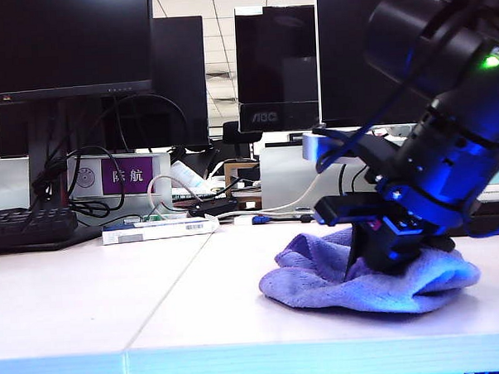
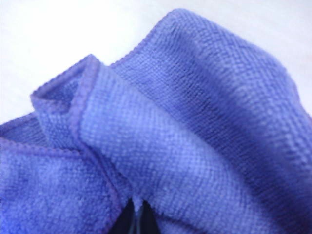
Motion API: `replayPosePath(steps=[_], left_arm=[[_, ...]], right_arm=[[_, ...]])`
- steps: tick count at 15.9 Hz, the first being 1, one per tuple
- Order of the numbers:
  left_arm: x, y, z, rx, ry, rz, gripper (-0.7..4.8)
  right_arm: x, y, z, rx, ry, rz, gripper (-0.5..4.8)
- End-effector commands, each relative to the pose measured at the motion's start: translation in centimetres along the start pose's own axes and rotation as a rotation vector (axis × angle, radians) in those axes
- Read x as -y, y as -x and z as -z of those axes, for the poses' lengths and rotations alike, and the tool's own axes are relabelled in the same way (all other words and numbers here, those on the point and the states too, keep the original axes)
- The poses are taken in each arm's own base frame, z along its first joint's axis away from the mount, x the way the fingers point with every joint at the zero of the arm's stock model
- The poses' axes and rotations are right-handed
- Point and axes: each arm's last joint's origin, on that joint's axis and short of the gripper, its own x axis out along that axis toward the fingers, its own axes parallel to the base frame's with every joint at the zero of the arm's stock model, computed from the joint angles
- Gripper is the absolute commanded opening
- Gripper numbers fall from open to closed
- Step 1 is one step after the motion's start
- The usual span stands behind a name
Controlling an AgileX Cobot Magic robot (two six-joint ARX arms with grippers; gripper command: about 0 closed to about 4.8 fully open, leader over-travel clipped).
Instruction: Wipe the table from front to back using the rag.
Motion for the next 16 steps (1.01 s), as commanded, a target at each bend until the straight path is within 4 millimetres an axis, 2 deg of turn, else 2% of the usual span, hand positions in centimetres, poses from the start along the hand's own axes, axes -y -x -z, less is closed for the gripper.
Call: replayPosePath(steps=[1,3,9,15,16], left_arm=[[0.1,0.1,-0.3,0.014,-0.001,0.001,-0.04],[0.1,0.1,-0.3,0.014,-0.001,0.001,-0.04],[0.1,0.1,-0.3,0.014,-0.001,0.001,-0.04],[0.1,0.1,-0.3,0.014,-0.001,0.001,-0.04],[0.1,0.1,-0.3,0.014,-0.001,0.001,-0.04]], right_arm=[[0.2,-0.2,3.1,-0.209,-0.010,-0.014,-0.06],[0.2,0.0,3.0,-0.192,-0.014,-0.020,-0.06],[0.3,0.5,4.6,-0.230,-0.015,-0.026,-0.06],[0.1,0.7,4.4,-0.220,-0.026,-0.120,-0.05],[-0.1,0.7,4.2,-0.224,-0.032,-0.160,0.28]])
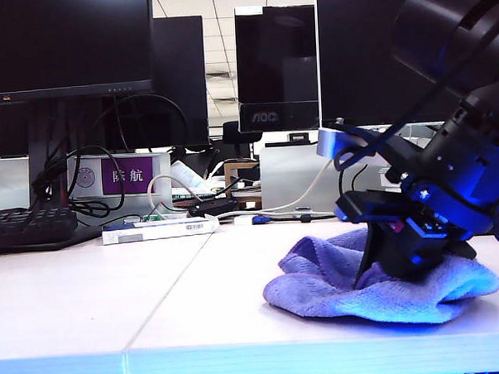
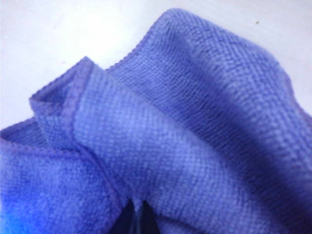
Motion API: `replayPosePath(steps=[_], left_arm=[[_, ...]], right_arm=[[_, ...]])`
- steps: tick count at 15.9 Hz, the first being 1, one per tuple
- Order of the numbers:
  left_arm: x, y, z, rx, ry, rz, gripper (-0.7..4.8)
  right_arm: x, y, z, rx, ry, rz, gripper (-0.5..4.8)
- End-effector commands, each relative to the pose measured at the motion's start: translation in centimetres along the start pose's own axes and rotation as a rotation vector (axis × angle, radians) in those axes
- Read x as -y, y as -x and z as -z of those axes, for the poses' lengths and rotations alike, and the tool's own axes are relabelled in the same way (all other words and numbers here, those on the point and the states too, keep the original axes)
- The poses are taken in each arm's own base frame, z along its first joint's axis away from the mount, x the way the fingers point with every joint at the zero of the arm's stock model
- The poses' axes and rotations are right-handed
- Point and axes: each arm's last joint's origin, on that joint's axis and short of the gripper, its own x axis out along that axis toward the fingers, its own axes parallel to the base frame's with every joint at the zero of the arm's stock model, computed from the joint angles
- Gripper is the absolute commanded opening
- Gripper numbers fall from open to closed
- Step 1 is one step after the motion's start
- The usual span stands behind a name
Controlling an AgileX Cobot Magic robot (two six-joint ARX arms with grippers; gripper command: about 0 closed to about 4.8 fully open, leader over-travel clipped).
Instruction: Wipe the table from front to back using the rag.
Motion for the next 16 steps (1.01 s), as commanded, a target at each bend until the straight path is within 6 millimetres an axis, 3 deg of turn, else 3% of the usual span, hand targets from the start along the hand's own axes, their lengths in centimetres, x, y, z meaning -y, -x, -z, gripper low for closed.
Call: replayPosePath(steps=[1,2,7,10,15,16], left_arm=[[0.1,0.1,-0.3,0.014,-0.001,0.001,-0.04],[0.1,0.1,-0.3,0.014,-0.001,0.001,-0.04],[0.1,0.1,-0.3,0.014,-0.001,0.001,-0.04],[0.1,0.1,-0.3,0.014,-0.001,0.001,-0.04],[0.1,0.1,-0.3,0.014,-0.001,0.001,-0.04],[0.1,0.1,-0.3,0.014,-0.001,0.001,-0.04]], right_arm=[[-0.2,-0.1,2.2,-0.237,-0.045,-0.108,1.20],[-0.3,0.2,1.4,-0.238,-0.047,-0.112,1.38],[-0.8,1.7,-1.7,-0.183,-0.040,-0.114,1.33],[-0.8,2.1,-2.9,-0.155,-0.040,-0.092,0.16],[-0.7,3.2,-6.1,-0.054,-0.021,-0.075,0.13],[-0.6,3.5,-6.8,-0.032,-0.023,-0.075,0.35]])
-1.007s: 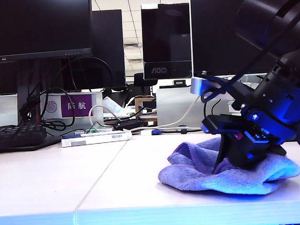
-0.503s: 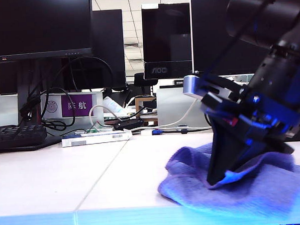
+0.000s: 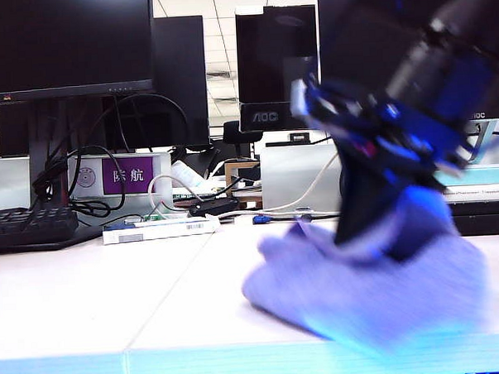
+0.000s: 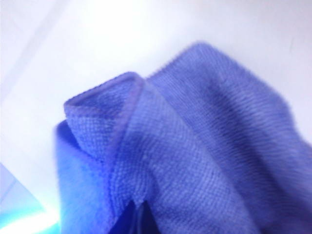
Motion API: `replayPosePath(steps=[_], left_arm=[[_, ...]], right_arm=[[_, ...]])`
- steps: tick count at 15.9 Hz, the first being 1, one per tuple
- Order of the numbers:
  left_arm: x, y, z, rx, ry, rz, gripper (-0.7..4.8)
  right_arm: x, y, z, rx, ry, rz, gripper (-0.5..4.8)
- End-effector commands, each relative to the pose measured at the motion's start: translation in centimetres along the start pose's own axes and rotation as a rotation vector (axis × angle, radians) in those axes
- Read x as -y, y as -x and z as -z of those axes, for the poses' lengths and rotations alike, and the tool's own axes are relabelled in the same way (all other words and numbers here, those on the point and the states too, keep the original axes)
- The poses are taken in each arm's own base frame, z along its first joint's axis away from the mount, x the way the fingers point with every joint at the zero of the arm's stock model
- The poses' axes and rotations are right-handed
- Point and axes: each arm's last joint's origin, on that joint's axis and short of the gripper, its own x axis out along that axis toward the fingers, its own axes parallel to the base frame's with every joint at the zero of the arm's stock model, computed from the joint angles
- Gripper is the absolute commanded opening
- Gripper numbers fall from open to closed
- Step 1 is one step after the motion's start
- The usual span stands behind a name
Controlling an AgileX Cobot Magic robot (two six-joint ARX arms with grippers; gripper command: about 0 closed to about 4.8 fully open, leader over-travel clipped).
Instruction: Wipe the table from front to back using the rag.
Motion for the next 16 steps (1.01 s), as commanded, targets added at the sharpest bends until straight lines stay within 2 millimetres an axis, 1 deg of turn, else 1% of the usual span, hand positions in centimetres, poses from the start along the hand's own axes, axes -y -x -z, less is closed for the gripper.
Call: replayPosePath(steps=[1,2,3,4,5,6,7,8,9,11,12,13,14,15,16], left_arm=[[0.1,0.1,-0.3,0.014,0.000,0.001,-0.04],[0.1,0.1,-0.3,0.014,0.000,0.001,-0.04],[0.1,0.1,-0.3,0.014,0.000,0.001,-0.04],[0.1,0.1,-0.3,0.014,0.000,0.001,-0.04],[0.1,0.1,-0.3,0.014,0.000,0.001,-0.04],[0.1,0.1,-0.3,0.014,0.000,0.001,-0.04],[0.1,0.1,-0.3,0.014,0.000,0.001,-0.04],[0.1,0.1,-0.3,0.014,0.000,0.001,-0.04],[0.1,0.1,-0.3,0.014,0.000,0.001,-0.04],[0.1,0.1,-0.3,0.014,0.000,0.001,-0.04],[0.1,0.1,-0.3,0.014,0.000,0.001,-0.04],[0.1,0.1,-0.3,0.014,0.000,0.001,-0.04],[0.1,0.1,-0.3,0.014,0.000,0.001,-0.04],[0.1,0.1,-0.3,0.014,0.000,0.001,-0.04],[0.1,0.1,-0.3,0.014,0.000,0.001,-0.04]], right_arm=[[0.1,1.1,-2.0,0.070,0.003,0.003,1.62],[0.1,1.3,-2.4,0.076,0.002,0.005,2.52],[0.2,1.7,-2.8,0.082,-0.001,0.012,2.34],[0.1,2.0,-3.2,0.082,0.003,0.018,0.90],[0.0,2.5,-3.8,0.087,0.036,0.026,0.06],[-0.1,3.0,-4.4,0.096,0.048,0.035,0.04],[-0.2,3.3,-4.8,0.108,0.050,0.031,0.92],[-0.3,3.6,-5.2,0.120,0.051,0.030,2.23],[-0.4,3.9,-5.6,0.133,0.053,0.029,3.01],[-0.7,4.9,-6.4,0.162,0.069,0.035,0.08],[-0.8,5.4,-6.8,0.181,0.079,0.037,-0.04],[-1.0,6.0,-7.3,0.208,0.086,0.031,0.89],[-1.1,6.4,-7.6,0.222,0.088,0.027,2.87],[-1.2,6.8,-7.8,0.236,0.091,0.026,3.66],[-1.3,7.3,-8.0,0.247,0.092,0.025,2.27]])
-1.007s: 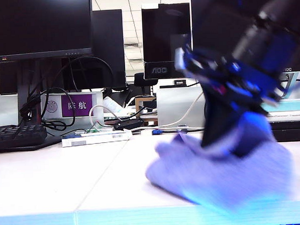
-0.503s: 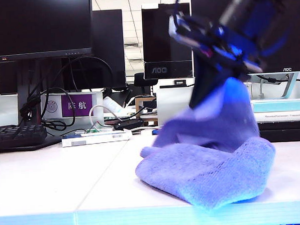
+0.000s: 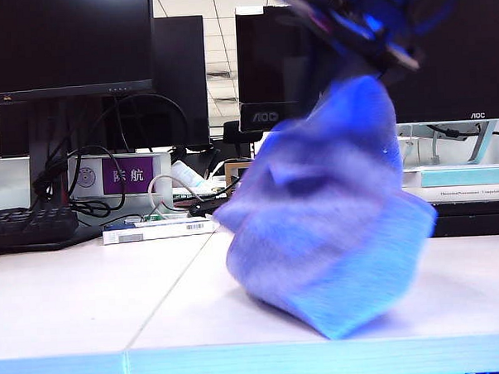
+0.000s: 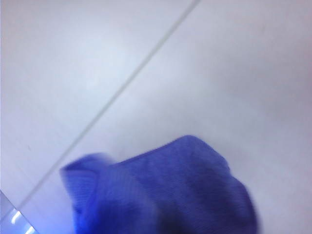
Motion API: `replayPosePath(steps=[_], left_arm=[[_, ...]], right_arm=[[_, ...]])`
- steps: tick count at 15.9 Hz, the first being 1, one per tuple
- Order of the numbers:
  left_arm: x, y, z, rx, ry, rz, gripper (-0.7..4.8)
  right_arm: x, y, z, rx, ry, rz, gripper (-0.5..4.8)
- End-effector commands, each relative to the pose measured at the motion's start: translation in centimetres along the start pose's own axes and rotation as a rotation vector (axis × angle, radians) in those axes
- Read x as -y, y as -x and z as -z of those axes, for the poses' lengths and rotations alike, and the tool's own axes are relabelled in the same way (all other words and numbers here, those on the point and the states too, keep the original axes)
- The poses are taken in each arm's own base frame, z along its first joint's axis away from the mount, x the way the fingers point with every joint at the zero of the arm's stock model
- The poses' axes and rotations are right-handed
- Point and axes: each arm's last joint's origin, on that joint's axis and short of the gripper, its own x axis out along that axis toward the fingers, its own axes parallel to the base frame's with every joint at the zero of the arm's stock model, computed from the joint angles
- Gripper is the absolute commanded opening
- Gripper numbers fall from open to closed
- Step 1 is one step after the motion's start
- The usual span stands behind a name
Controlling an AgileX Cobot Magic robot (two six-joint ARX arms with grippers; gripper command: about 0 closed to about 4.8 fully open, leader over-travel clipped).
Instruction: Wipe the table from front to back using the rag.
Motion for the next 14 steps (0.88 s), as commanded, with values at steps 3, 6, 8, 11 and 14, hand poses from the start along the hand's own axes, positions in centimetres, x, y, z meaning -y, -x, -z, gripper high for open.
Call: replayPosePath(steps=[3,6,8,11,14], left_arm=[[0.1,0.1,-0.3,0.014,-0.001,0.002,-0.04],[0.1,0.1,-0.3,0.014,-0.001,0.002,-0.04],[0.1,0.1,-0.3,0.014,-0.001,0.002,-0.04],[0.1,0.1,-0.3,0.014,-0.001,0.002,-0.04],[0.1,0.1,-0.3,0.014,-0.001,0.002,-0.04]], right_arm=[[-0.3,1.9,-0.8,0.066,0.017,0.012,0.09],[-0.5,3.2,-0.9,0.093,0.018,0.008,0.01],[-0.8,5.5,-1.4,0.185,0.026,0.010,-0.05],[-1.1,10.8,-1.3,0.379,0.074,0.147,-0.05],[-1.2,16.7,1.9,0.559,0.141,0.293,-0.05]])
